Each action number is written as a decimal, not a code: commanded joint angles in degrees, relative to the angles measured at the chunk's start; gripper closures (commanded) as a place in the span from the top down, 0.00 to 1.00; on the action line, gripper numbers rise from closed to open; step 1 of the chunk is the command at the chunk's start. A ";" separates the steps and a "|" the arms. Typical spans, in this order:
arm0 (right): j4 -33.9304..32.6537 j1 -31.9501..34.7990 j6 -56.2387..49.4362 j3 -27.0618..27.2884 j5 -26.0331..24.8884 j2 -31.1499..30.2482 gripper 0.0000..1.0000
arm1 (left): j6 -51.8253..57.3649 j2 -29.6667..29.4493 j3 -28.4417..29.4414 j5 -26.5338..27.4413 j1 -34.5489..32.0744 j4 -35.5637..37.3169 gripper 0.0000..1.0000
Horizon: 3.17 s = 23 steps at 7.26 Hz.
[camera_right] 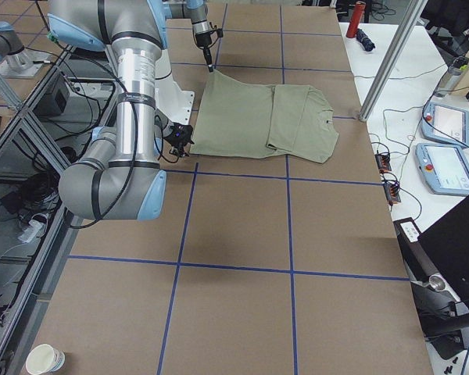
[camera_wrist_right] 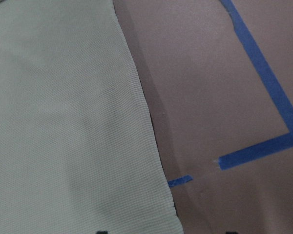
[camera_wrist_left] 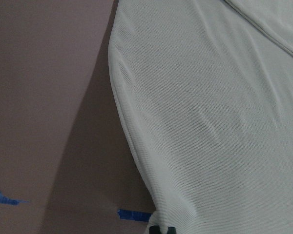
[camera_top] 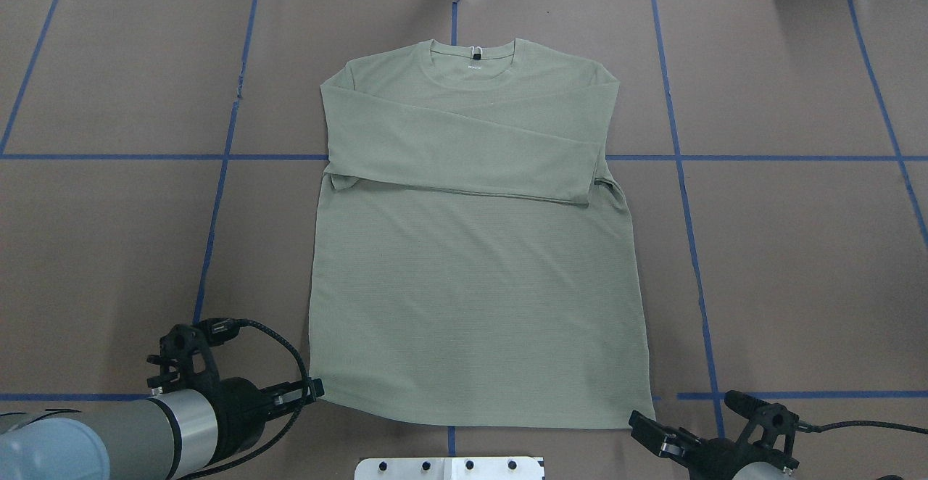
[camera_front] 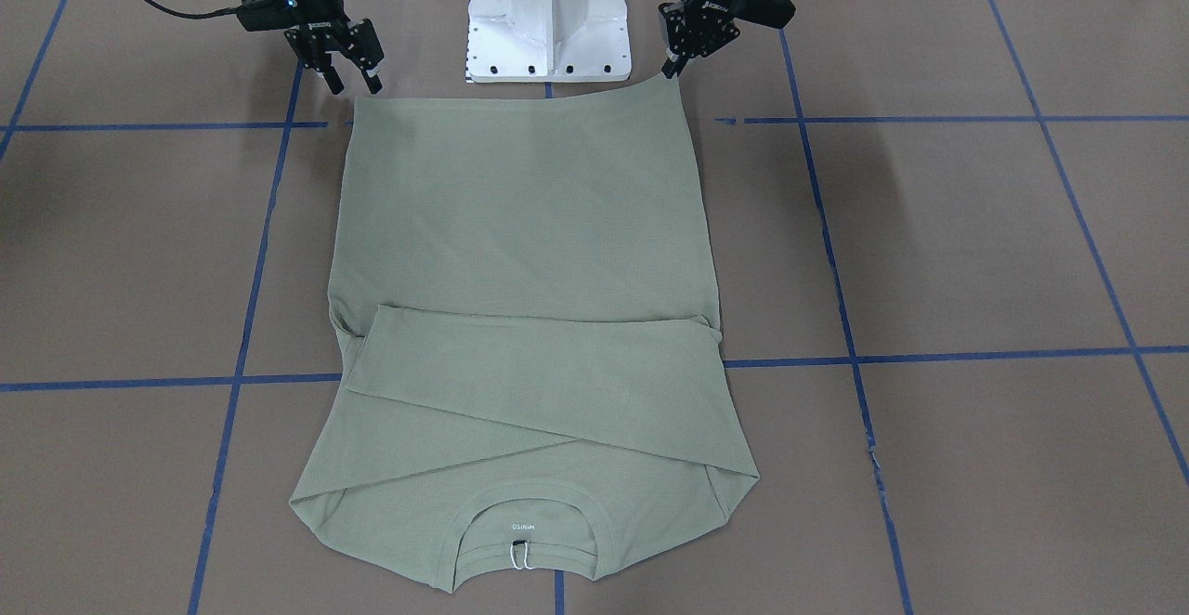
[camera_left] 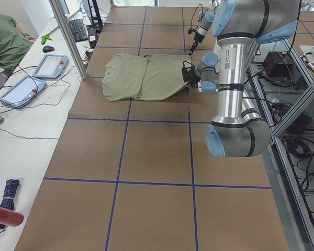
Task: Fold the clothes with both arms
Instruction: 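Lower both grippers and pinch the hem corners nearest the robot, then lift the hem with both grippers and carry it toward the collar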
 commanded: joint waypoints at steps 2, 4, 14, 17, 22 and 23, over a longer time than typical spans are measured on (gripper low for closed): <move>-0.31 -0.38 -0.06 -1.09 -0.06 0.47 0.95 | 0.00 -0.01 0.13 0.00 0.02 0.00 0.00; -0.31 -0.56 0.03 -1.19 -0.23 1.00 0.82 | 0.00 -0.09 0.13 0.00 0.02 0.00 0.00; -0.57 -0.03 -0.24 -1.45 0.03 1.18 0.00 | 0.00 -0.09 0.22 0.00 0.02 0.00 0.00; -6.14 1.99 -3.14 4.23 1.43 0.48 0.00 | 0.09 0.08 -0.56 -0.17 -0.07 0.00 0.00; -50.33 18.27 -16.32 31.33 31.53 15.25 0.00 | 8.02 -5.60 -24.30 -24.73 -8.80 30.29 0.00; -56.84 24.52 -25.37 26.63 34.54 25.33 0.00 | 14.78 -11.29 -20.30 -26.09 -13.21 33.11 0.00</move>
